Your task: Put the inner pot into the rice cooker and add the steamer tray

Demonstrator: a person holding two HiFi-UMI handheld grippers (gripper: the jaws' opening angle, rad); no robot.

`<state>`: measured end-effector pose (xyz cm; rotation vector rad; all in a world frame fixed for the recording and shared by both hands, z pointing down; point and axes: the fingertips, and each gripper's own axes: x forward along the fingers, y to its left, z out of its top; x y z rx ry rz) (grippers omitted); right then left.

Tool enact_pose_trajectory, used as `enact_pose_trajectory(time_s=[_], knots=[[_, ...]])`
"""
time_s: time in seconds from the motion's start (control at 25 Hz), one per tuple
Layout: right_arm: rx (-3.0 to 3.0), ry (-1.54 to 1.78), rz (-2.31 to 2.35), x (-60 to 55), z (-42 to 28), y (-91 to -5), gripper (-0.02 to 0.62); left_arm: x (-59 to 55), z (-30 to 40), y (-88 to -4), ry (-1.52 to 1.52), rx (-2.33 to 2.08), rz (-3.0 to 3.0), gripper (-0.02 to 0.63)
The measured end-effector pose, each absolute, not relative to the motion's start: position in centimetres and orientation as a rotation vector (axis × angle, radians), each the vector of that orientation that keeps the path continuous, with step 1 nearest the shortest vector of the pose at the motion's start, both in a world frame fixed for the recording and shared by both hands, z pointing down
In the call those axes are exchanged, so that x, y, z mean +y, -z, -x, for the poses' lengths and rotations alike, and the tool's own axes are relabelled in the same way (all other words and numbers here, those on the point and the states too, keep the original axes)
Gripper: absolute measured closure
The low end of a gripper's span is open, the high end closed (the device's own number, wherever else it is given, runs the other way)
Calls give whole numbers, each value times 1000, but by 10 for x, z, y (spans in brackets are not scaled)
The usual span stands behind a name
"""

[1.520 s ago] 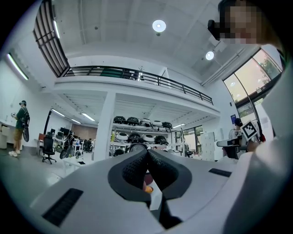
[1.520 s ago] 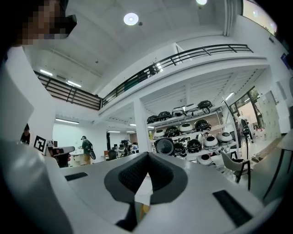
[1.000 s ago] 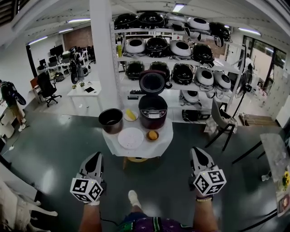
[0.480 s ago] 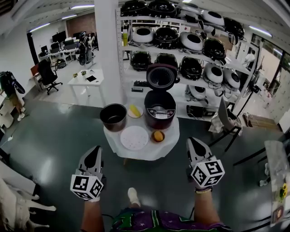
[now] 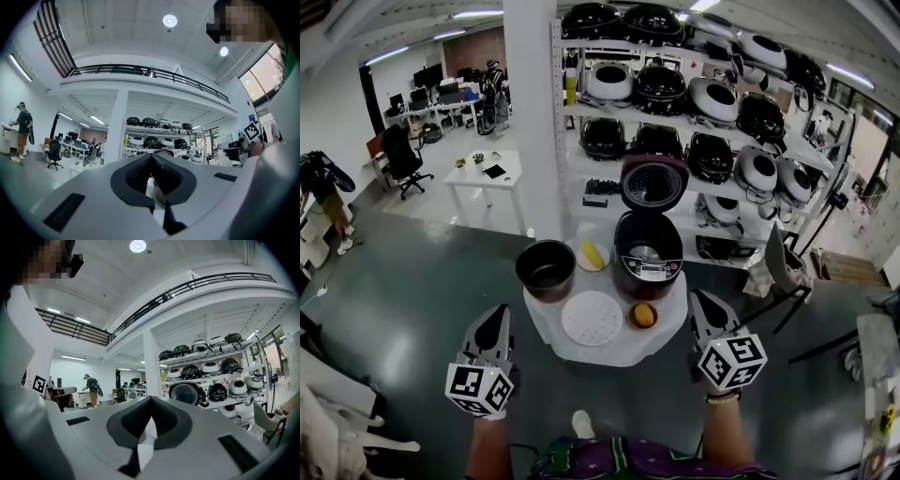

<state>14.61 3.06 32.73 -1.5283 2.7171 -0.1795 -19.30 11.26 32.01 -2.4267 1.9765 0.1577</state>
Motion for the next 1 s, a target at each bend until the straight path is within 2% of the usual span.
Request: enact_pose_trajectory(time_s=[0.4, 0.76, 1.0], knots=[[2790, 192, 1469, -58, -61, -336, 588, 24, 263, -330, -158, 2013, 2428, 586], [2824, 221, 1372, -120, -47, -336, 588, -20, 249, -330, -133, 2078, 2398, 586], [2899, 96, 1288, -143, -47, -331, 588, -37, 232, -322, -147, 2127, 2336, 586]])
